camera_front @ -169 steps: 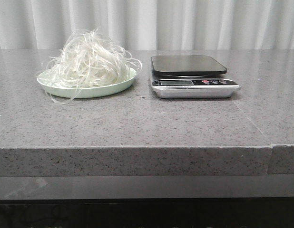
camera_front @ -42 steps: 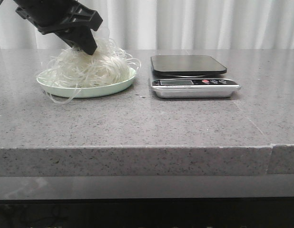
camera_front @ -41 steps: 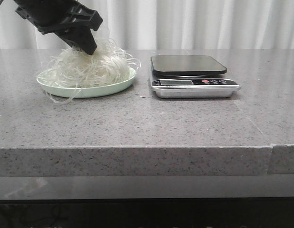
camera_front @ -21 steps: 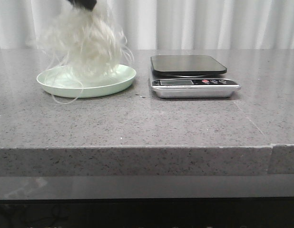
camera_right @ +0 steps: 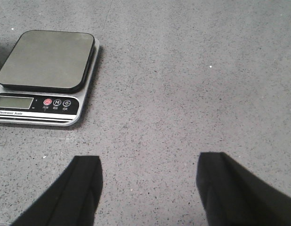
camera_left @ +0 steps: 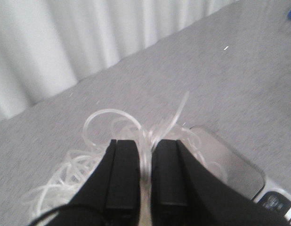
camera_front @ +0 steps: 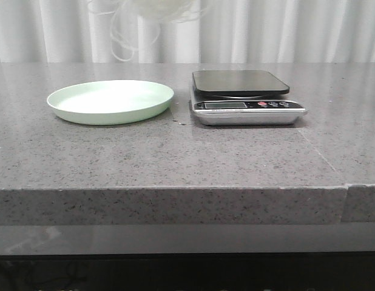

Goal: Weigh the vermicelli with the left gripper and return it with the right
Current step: 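Lift the vermicelli with the left gripper and carry it over the scale, then lower the vermicelli onto the scale and open the left gripper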

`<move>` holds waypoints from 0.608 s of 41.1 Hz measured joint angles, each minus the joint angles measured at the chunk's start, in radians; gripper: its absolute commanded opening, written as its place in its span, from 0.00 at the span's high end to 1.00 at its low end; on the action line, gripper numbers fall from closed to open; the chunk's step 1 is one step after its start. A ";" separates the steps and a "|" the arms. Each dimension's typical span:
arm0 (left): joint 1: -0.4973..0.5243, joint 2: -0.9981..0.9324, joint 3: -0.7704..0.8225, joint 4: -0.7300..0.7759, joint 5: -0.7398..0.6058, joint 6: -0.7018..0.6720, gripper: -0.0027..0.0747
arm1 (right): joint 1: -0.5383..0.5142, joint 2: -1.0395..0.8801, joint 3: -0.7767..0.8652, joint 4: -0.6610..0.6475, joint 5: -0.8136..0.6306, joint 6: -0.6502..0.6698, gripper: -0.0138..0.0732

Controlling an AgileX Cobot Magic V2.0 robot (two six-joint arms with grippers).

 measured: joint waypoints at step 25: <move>-0.097 0.355 -0.216 -0.006 -0.039 0.000 0.77 | 0.000 0.000 0.000 0.000 0.000 0.000 0.22</move>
